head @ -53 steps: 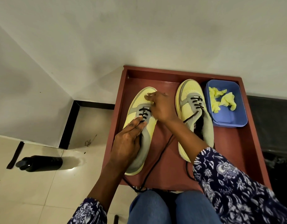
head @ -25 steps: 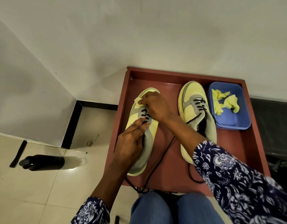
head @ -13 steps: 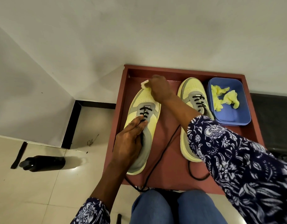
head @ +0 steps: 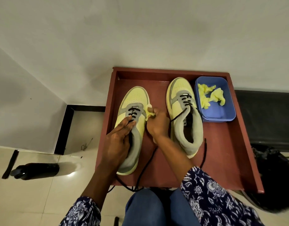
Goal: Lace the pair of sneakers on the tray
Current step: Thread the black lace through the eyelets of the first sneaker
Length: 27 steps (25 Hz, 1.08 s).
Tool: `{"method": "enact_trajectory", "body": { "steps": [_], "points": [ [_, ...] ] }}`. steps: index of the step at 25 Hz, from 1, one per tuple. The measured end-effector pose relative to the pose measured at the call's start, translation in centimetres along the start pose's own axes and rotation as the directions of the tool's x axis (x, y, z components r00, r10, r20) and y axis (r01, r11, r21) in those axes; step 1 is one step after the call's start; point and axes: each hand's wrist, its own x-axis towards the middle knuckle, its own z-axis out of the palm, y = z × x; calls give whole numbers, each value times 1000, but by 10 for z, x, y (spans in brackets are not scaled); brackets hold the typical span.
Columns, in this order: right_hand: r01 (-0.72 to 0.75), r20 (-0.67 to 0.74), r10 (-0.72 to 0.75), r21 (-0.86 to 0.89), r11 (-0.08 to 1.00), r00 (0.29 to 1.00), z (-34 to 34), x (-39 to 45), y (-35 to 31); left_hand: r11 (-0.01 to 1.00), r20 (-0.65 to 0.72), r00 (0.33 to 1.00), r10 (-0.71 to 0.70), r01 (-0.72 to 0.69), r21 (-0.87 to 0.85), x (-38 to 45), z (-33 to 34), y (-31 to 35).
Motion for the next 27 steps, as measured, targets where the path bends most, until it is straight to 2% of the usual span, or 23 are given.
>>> {"method": "enact_trajectory", "body": {
  "steps": [5, 10, 12, 16, 19, 23, 27],
  "points": [
    [-86, -16, 90, 143, 986, 996, 13, -42, 32, 1000, 3, 1000, -3, 3, 7, 0, -1, 1],
    [-66, 0, 67, 223, 973, 998, 12, -68, 40, 999, 25, 999, -25, 24, 26, 0, -2, 2],
    [-31, -15, 35, 206, 978, 999, 9, -61, 34, 999, 32, 999, -21, 20, 29, 0, -2, 2],
    [52, 0, -52, 38, 998, 999, 3, -28, 14, 999, 28, 999, -23, 22, 37, 1, -3, 3],
    [86, -27, -86, -19, 996, 996, 7, -14, 9, 998, 23, 1000, -20, 18, 56, 1, -3, 5],
    [130, 0, -130, -26, 991, 992, 5, -27, 12, 998, 12, 1000, -28, 27, 54, 1, -3, 6],
    [275, 11, -276, 42, 960, 961, 2, -60, 19, 998, 5, 1000, -29, 28, 60, 1, -2, 8]
  ]
}}
